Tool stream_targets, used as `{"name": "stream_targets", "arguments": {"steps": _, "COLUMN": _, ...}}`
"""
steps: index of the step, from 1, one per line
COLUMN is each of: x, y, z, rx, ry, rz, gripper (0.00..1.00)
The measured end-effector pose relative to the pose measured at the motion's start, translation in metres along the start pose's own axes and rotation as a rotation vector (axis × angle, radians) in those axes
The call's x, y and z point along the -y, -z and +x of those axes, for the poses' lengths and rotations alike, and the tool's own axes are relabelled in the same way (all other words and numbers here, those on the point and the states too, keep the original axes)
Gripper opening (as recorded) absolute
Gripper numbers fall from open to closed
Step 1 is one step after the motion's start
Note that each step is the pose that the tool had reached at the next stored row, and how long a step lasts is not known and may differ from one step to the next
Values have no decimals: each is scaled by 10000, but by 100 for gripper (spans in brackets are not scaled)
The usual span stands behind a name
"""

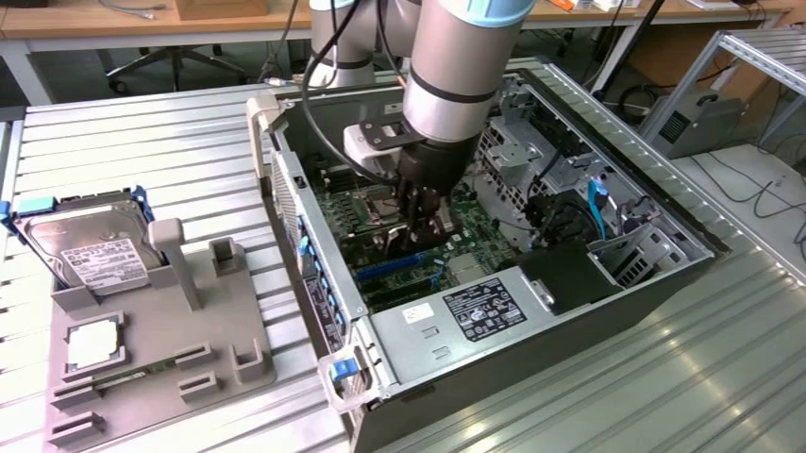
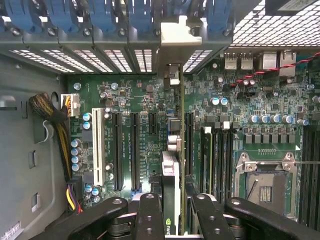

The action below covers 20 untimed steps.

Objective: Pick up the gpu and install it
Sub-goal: 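Insert the gpu into the slot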

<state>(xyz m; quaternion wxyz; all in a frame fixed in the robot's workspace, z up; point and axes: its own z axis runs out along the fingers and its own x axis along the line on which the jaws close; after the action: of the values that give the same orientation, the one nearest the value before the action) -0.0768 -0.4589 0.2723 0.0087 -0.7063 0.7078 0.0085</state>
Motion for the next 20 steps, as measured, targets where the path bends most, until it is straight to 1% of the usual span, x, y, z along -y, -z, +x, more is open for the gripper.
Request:
{"name": "stream_targets", "arguments": {"steps": 9, "x": -21, "y": 0, "z": 4, "rx": -11, "ry": 0, "rz": -1, "gripper": 27}}
{"name": "stream_targets", "arguments": {"steps": 16, "x": -53, "y": -3, "z": 4, "rx": -10, "ry": 1, "rz": 0, "gripper": 27}}
{"name": "stream_targets", "arguments": {"steps": 20, "x": -55, "y": -11, "z": 4, "rx": -9, "ry": 0, "rz": 0, "gripper": 27}}
